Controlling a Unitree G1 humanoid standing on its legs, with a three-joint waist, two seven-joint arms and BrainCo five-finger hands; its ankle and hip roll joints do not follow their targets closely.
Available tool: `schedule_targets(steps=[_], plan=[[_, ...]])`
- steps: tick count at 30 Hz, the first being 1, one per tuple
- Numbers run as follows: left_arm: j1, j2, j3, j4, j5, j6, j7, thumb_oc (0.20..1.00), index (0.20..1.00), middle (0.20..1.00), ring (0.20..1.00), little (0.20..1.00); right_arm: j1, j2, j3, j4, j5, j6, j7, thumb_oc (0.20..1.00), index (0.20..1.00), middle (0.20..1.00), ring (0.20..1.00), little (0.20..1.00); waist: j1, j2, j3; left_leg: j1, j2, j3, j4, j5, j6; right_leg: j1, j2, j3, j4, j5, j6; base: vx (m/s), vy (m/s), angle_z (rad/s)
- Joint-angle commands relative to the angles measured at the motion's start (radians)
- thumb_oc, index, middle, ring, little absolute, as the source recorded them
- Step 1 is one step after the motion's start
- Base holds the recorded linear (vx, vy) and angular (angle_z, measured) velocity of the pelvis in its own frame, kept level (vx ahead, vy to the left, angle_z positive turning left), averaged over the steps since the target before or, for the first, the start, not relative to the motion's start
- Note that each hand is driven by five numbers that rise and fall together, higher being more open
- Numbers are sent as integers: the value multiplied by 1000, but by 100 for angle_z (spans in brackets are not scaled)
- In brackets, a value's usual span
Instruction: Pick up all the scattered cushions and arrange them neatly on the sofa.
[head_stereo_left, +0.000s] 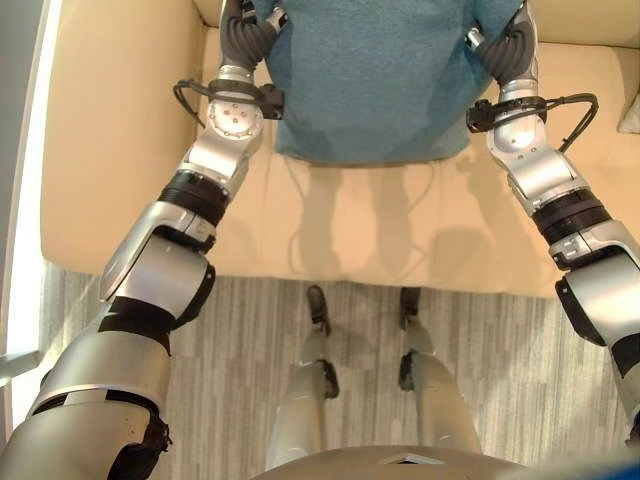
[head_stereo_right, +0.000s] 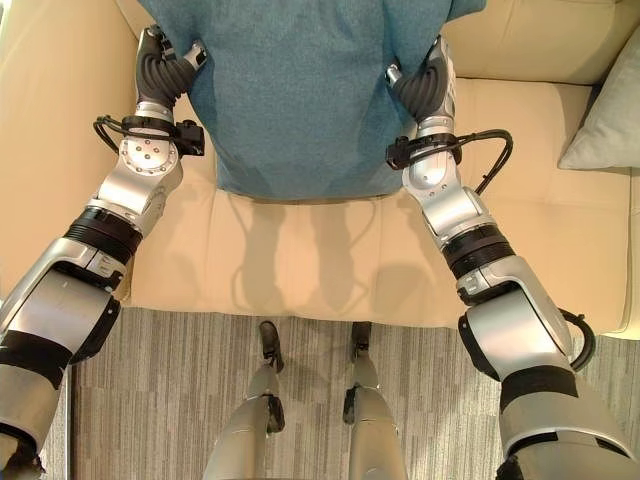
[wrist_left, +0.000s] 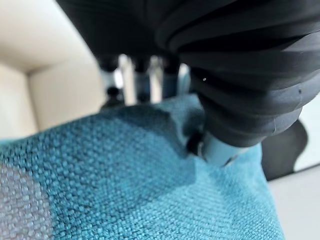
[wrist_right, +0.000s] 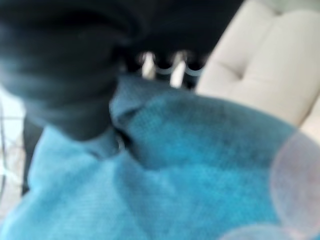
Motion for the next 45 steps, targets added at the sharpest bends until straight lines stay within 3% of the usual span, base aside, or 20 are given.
schedule_targets(steps=[1,21,30,31,32,34,35,45], plan=[[-116,20,-35,12,24,-110,-8,200,200,200,200,200,-136,22,-2,6,-83,-92,-43,200,200,200,200,200,1,-60,-82,22,-22,-34,3,-68,-79,-39,-15,40,2,23,108,0,0,0],[-267,49,-89,62,0,-105,0,200,200,200,200,200,-278,-38,71,69,-19,-87,-43,200,200,200,200,200,-2,-62,-111,19,-24,-34,3,-72,-87,-51,-17,33,2,25,113,7,-3,0],[-244,43,-97,96,29,-80,-9,200,200,200,200,200,-236,-19,76,99,-38,-59,-32,200,200,200,200,200,-4,-61,-109,-7,-22,-34,3,-65,-89,-78,-19,30,2,32,111,0,0,0],[-244,41,-97,103,30,-78,-8,680,680,680,680,680,-234,-17,75,103,-40,-58,-33,200,200,200,200,200,-4,-61,-109,-10,-22,-35,3,-64,-89,-82,-19,29,2,32,111,0,0,0],[-242,37,-95,118,31,-71,-6,1000,1000,1000,1000,1000,-228,-9,73,113,-42,-52,-37,247,247,247,247,247,-5,-61,-107,-15,-22,-36,3,-63,-90,-88,-19,31,2,33,111,0,0,0],[-236,38,-90,120,34,-66,-6,1000,1000,1000,1000,1000,-216,-2,63,117,-52,-45,-48,912,912,912,912,912,-5,-60,-107,-23,-21,-37,3,-61,-91,-94,-19,31,2,34,111,0,0,0],[-232,42,-87,120,39,-63,-3,1000,1000,1000,1000,1000,-211,-1,54,117,-60,-41,-57,1000,1000,1000,1000,1000,-5,-59,-107,-24,-21,-37,3,-61,-91,-96,-19,31,2,35,111,0,0,0],[-201,98,-47,156,53,-41,-1,1000,1000,1000,1000,1000,-176,-24,-3,146,-108,5,-107,1000,1000,1000,1000,1000,-4,-56,-125,-6,-23,-40,3,-68,-92,-79,-18,29,2,31,111,0,0,0]])
